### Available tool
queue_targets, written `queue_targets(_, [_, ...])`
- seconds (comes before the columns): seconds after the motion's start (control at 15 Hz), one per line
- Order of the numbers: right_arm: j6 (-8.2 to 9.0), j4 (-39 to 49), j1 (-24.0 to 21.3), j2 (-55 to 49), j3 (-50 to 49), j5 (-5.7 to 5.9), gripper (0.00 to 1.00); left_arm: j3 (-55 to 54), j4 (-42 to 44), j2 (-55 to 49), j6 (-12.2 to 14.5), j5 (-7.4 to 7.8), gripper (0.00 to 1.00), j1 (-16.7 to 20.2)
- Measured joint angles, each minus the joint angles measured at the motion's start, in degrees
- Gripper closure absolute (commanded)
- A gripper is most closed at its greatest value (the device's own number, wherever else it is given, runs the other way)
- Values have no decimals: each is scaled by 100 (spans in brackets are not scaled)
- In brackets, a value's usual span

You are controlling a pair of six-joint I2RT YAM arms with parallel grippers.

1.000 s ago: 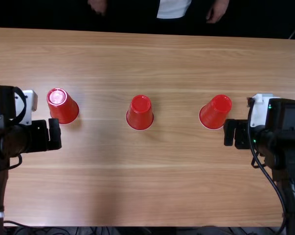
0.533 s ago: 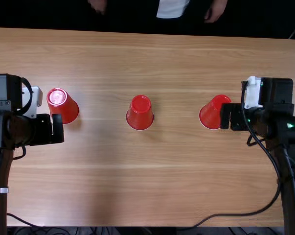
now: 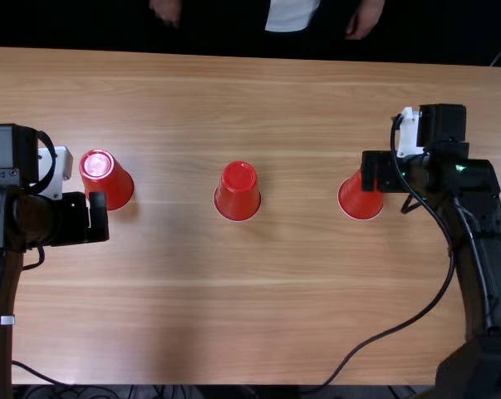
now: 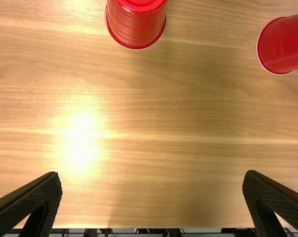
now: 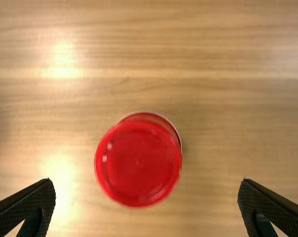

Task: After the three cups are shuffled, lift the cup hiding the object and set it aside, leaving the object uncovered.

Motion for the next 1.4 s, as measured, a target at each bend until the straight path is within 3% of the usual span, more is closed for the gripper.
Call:
queue_targets(0.93, [2, 55, 0, 1241, 404, -7, 0, 0, 20, 0, 2, 0, 0, 0])
queue_targets(1.0, [2, 50, 0, 1307, 404, -4, 13, 0, 17, 0, 7, 0, 0, 0])
queue_targets(1.13, [4, 42, 0, 1381, 404, -11, 61, 0, 20, 0, 2, 0, 0, 0])
queue_targets(1.2, [4, 44, 9, 1381, 404, -17, 78, 0, 20, 0, 2, 0, 0, 0])
queue_targets(1.27, [4, 42, 26, 1381, 404, -20, 89, 0, 17, 0, 2, 0, 0, 0])
queue_targets(1.4, [9, 42, 90, 1381, 404, -22, 96, 0, 17, 0, 0, 0, 0, 0])
